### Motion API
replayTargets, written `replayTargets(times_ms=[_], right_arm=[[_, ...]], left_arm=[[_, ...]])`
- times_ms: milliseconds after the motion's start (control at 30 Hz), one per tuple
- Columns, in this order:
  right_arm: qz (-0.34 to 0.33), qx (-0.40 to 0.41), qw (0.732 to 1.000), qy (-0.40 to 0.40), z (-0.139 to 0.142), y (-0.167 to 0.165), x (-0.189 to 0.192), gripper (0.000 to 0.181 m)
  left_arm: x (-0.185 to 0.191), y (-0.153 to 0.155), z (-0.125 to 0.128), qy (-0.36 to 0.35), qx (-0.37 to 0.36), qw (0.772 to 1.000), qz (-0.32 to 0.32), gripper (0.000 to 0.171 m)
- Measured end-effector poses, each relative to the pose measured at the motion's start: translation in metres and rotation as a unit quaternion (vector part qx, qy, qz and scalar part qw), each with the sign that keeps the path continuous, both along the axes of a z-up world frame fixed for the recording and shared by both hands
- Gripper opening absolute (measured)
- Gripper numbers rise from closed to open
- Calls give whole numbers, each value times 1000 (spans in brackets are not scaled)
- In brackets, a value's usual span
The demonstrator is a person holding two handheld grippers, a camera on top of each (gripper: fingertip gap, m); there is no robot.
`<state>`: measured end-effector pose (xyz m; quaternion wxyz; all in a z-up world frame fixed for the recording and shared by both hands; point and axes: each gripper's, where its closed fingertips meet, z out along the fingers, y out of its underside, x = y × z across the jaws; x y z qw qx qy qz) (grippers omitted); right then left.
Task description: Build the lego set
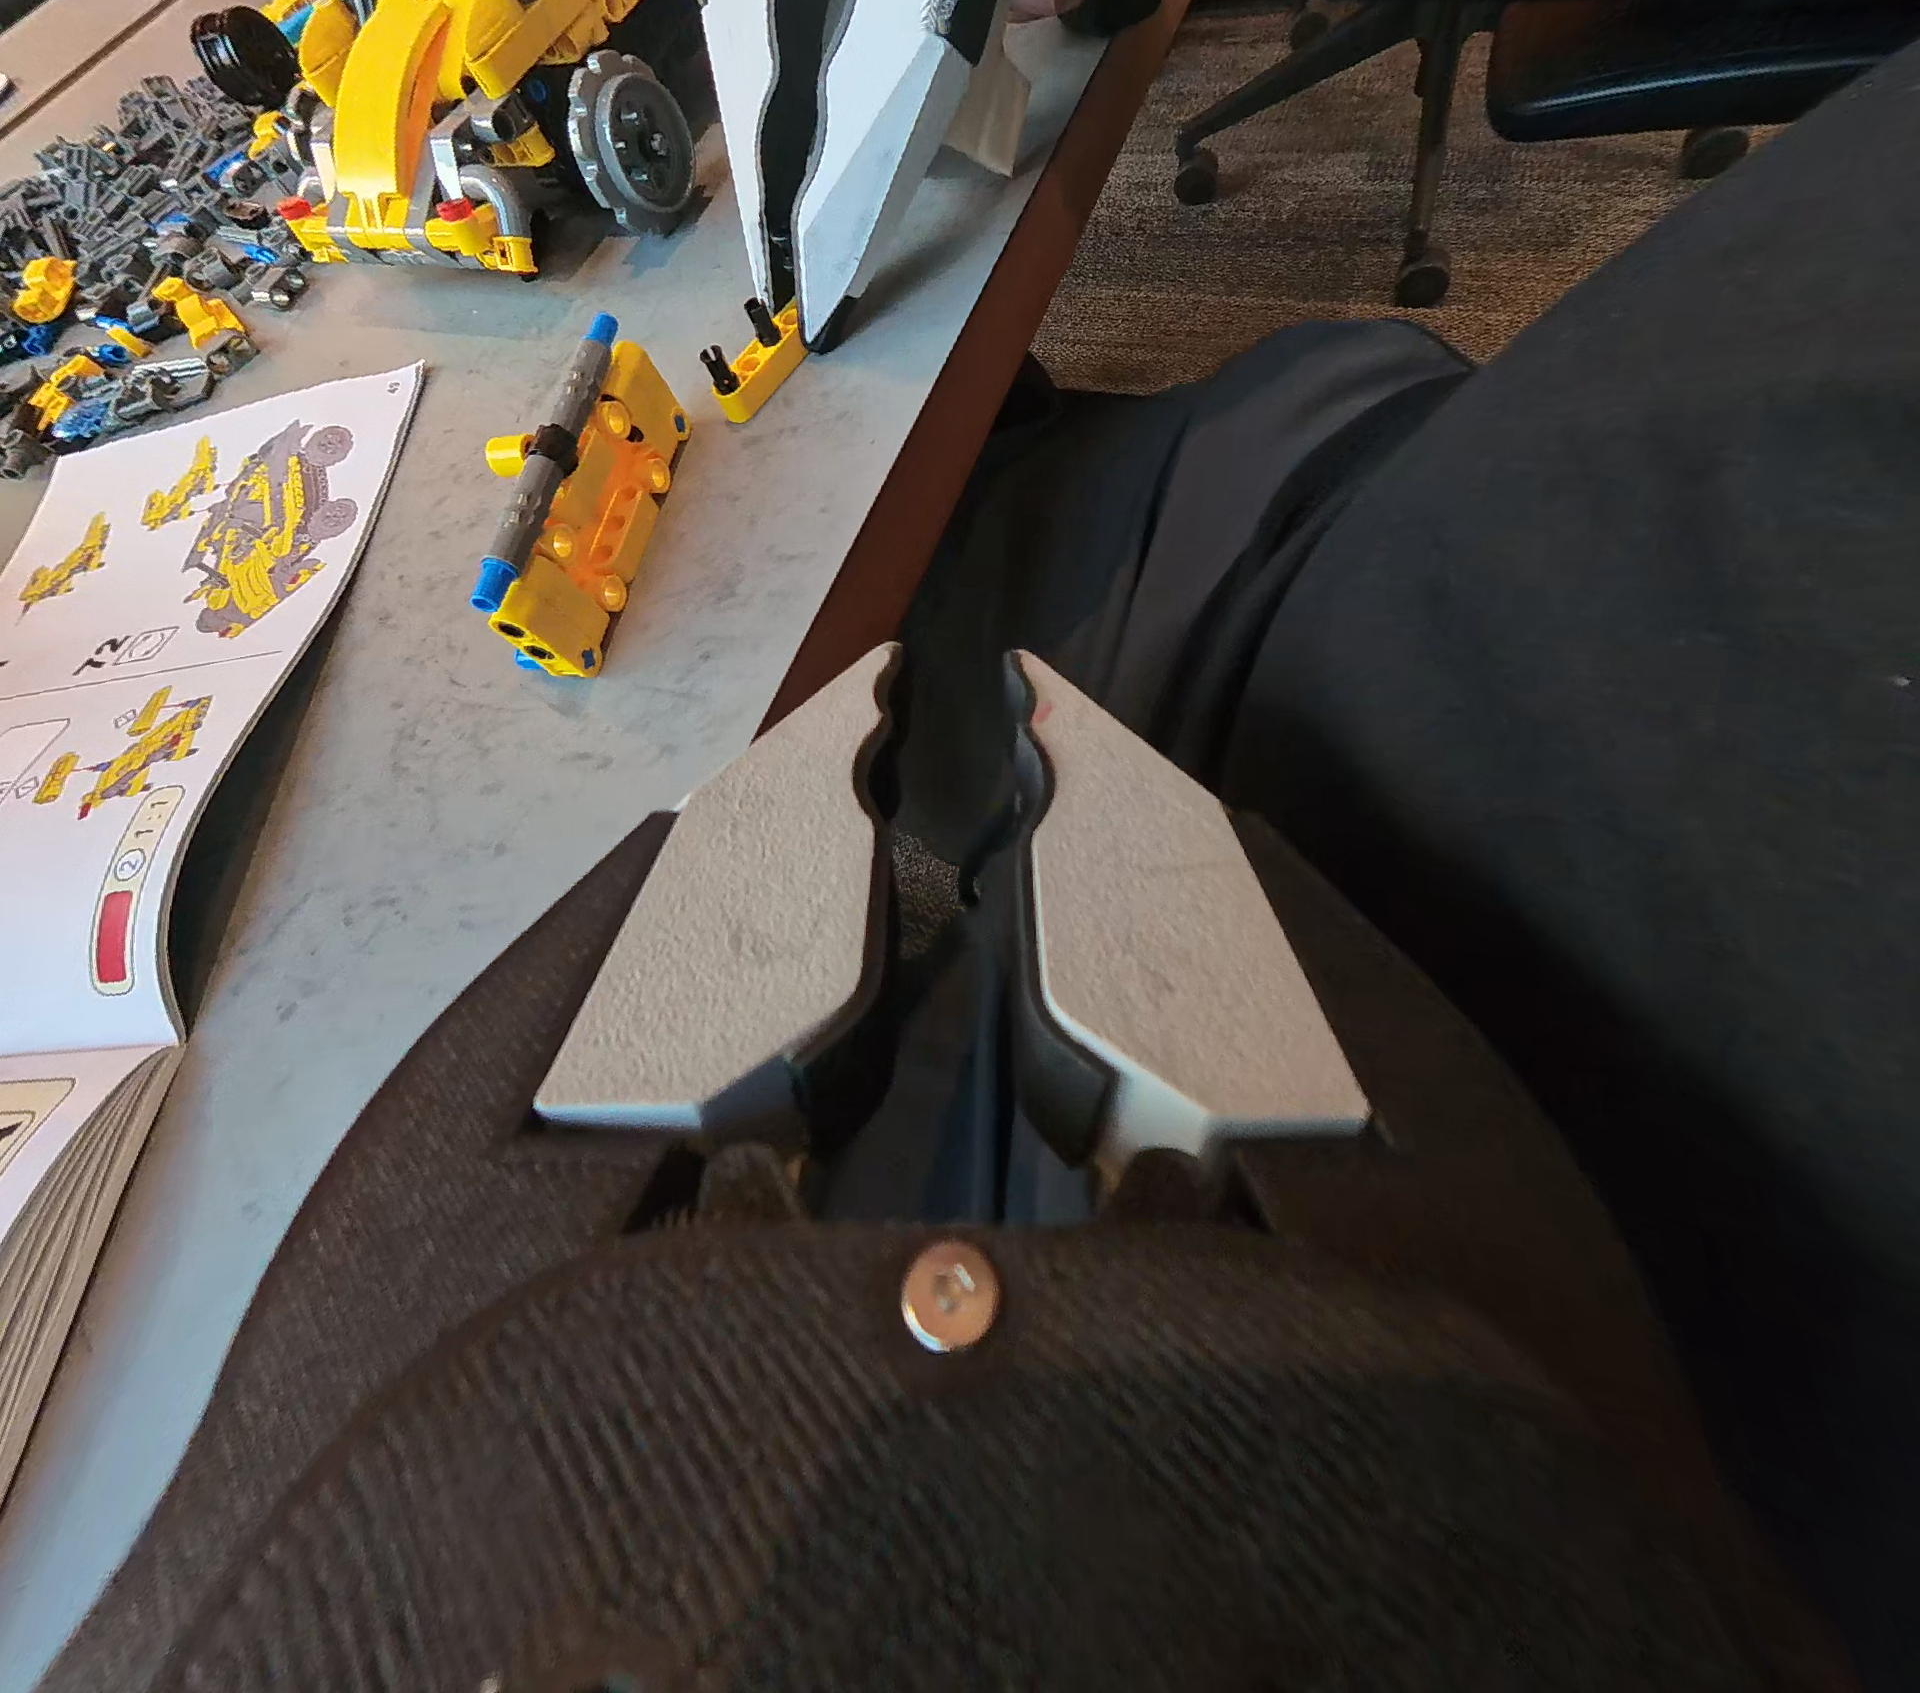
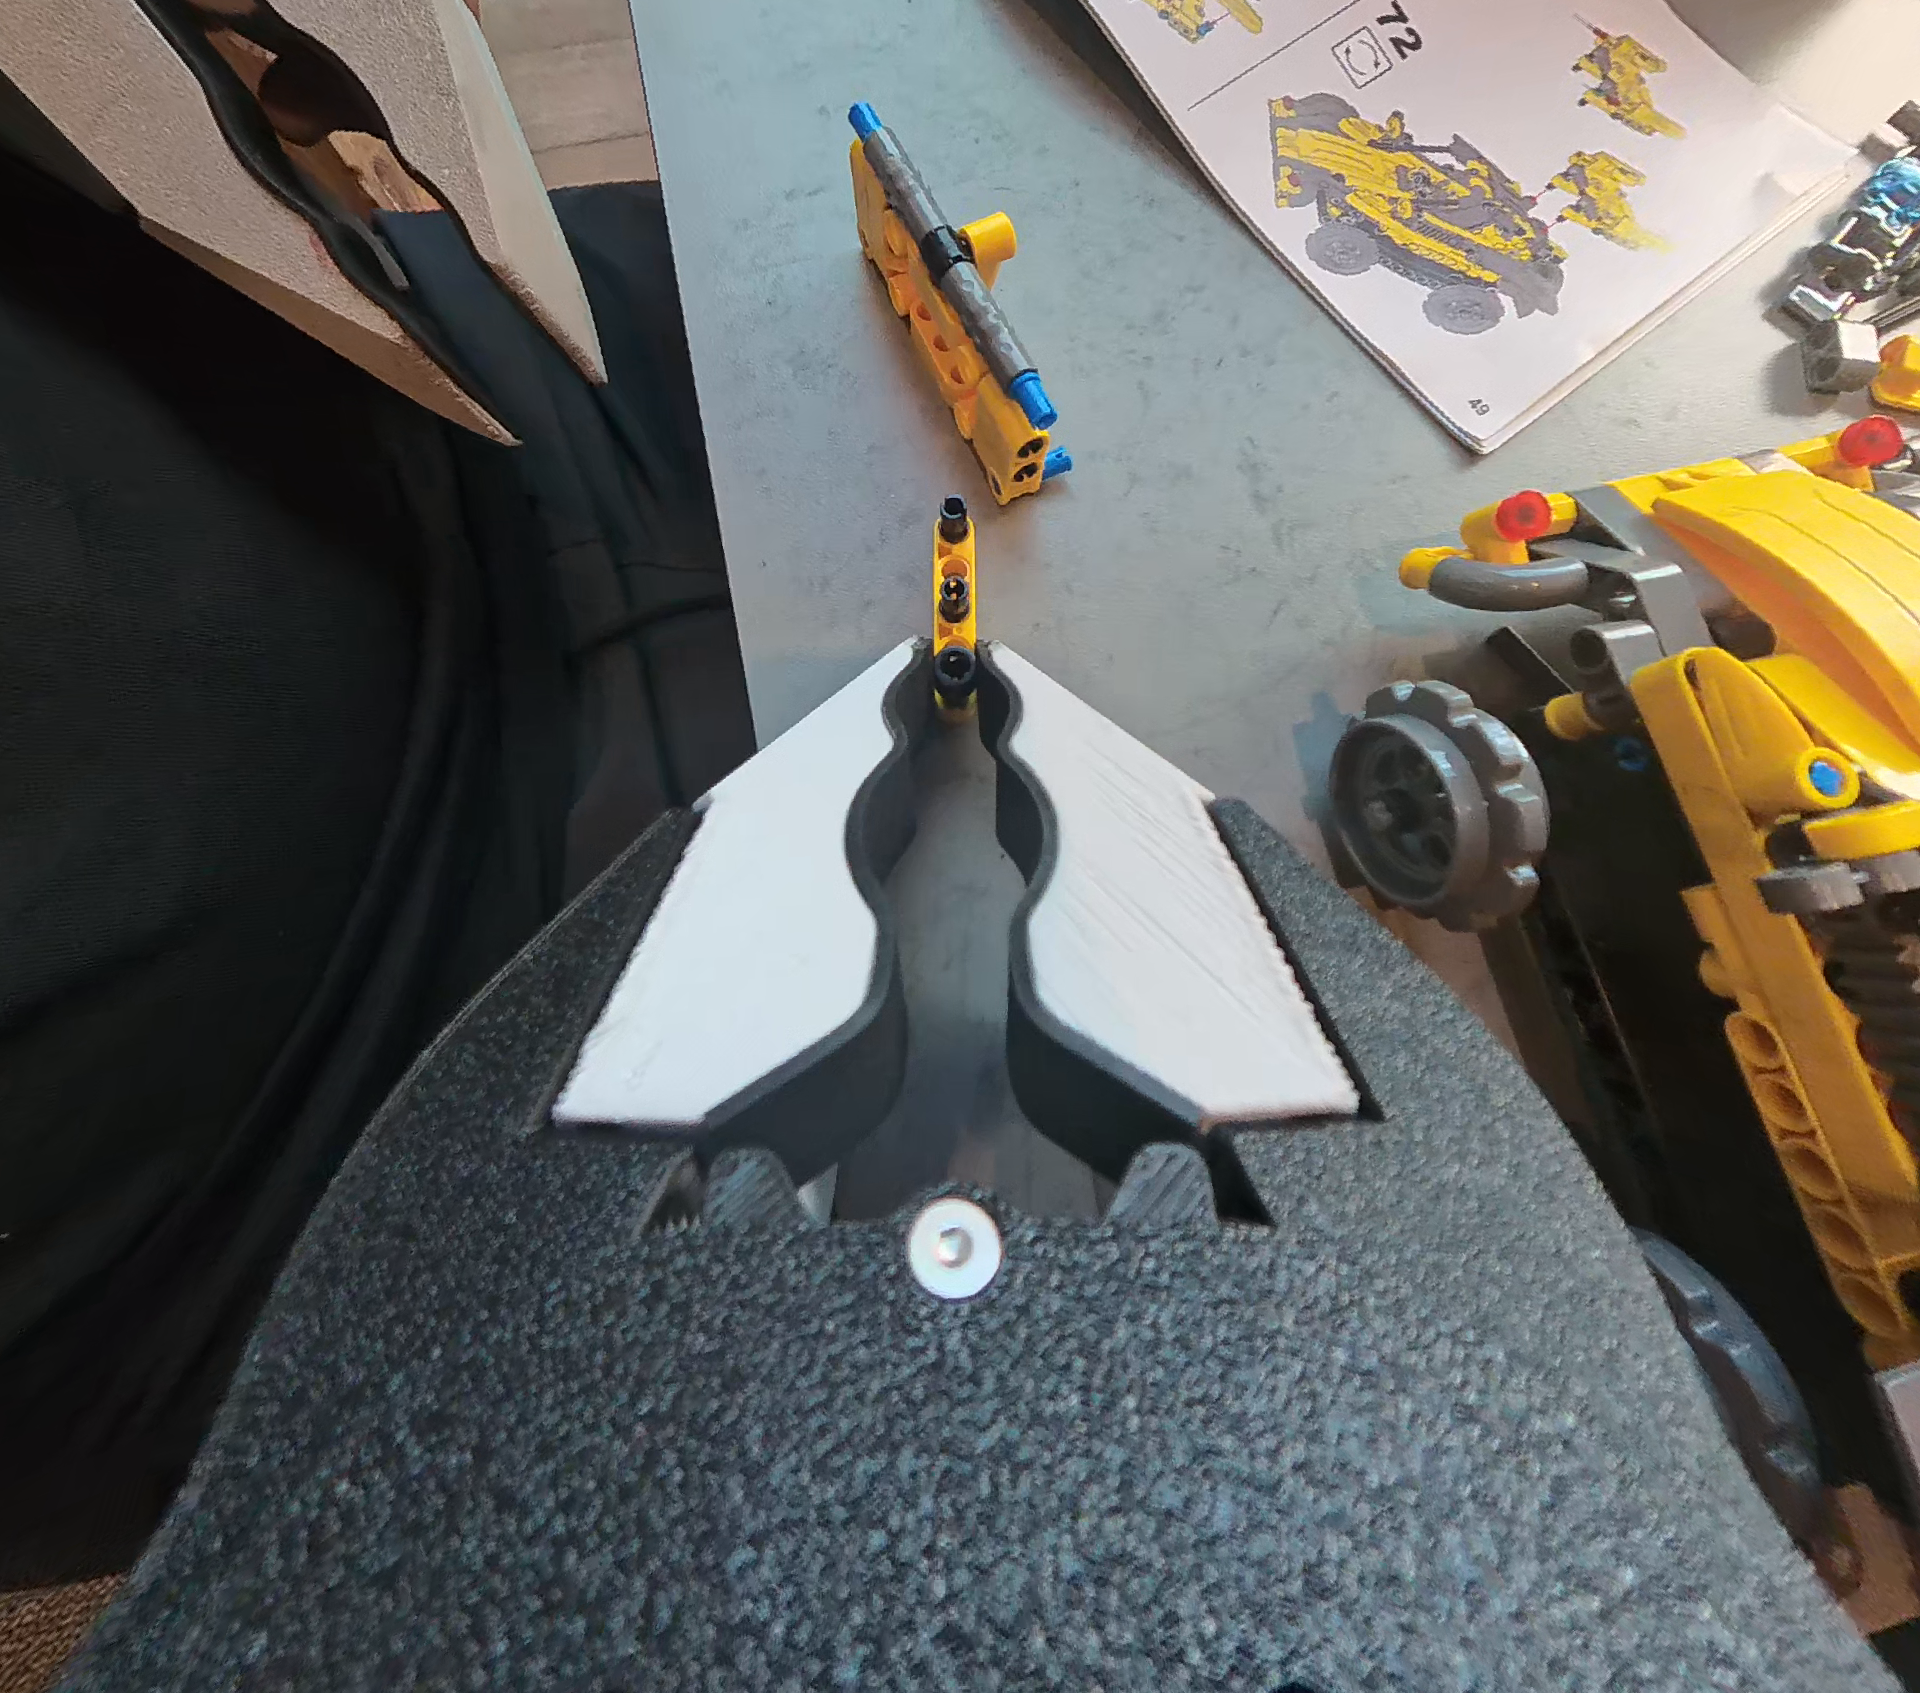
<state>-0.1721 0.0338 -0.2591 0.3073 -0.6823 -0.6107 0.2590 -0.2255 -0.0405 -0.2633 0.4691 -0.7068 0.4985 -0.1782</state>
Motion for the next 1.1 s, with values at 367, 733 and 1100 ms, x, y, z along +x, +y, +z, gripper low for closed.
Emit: replayTargets(times_ms=[367, 733, 1100], right_arm=[[41, -12, 998, 36, 13, -23, -15, 7], [87, -201, 973, 72, 20, -77, -43, 7], [84, -223, 968, 76, 16, -83, -43, 7]], left_arm=[[-9, 25, 26, 0, 73, 995, 67, 23], [0, 19, 23, 102, 200, 974, 19, 26], [6, 8, 21, 128, 235, 963, -17, 18]])
